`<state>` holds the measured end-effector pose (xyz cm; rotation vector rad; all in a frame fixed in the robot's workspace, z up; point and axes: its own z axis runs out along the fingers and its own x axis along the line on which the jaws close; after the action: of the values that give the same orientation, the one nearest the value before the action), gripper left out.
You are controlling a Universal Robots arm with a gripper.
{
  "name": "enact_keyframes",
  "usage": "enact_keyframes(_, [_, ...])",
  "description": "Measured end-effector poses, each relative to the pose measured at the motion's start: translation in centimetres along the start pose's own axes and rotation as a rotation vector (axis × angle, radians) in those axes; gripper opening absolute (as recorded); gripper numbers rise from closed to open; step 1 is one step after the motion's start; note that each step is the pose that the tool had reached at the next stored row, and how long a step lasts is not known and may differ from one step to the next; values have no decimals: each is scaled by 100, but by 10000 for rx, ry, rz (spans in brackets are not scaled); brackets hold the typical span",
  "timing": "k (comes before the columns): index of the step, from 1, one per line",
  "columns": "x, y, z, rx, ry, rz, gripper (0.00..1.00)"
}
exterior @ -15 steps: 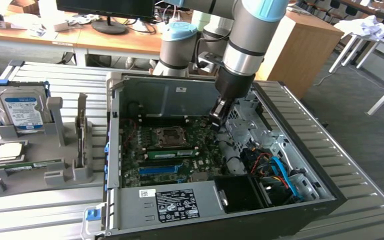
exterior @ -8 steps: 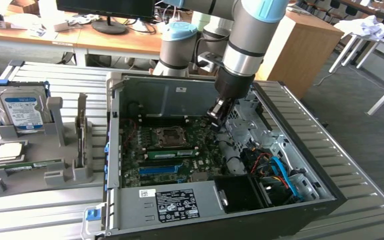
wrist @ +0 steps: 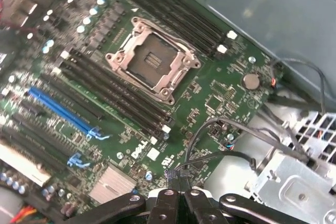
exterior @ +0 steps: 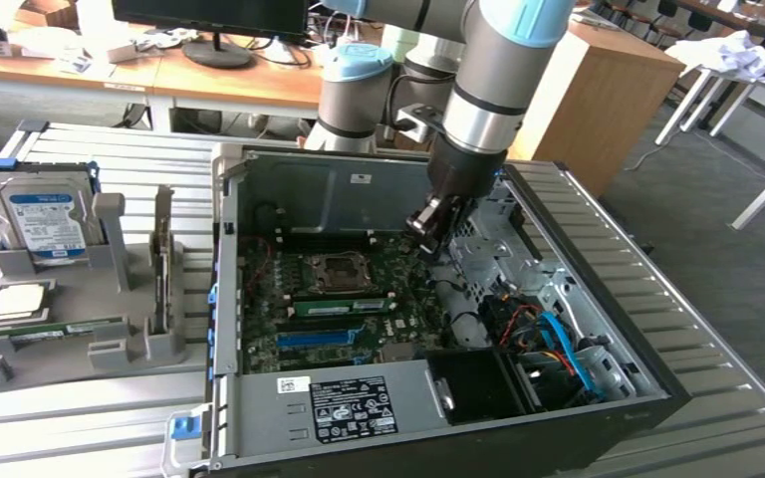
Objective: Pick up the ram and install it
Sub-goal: 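Press down the ram until it locks into place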
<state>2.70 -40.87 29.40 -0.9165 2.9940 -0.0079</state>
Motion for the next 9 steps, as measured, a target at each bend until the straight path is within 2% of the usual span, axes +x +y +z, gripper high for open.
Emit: enact_keyframes(9, [0, 0, 16, 20, 17, 1620, 10])
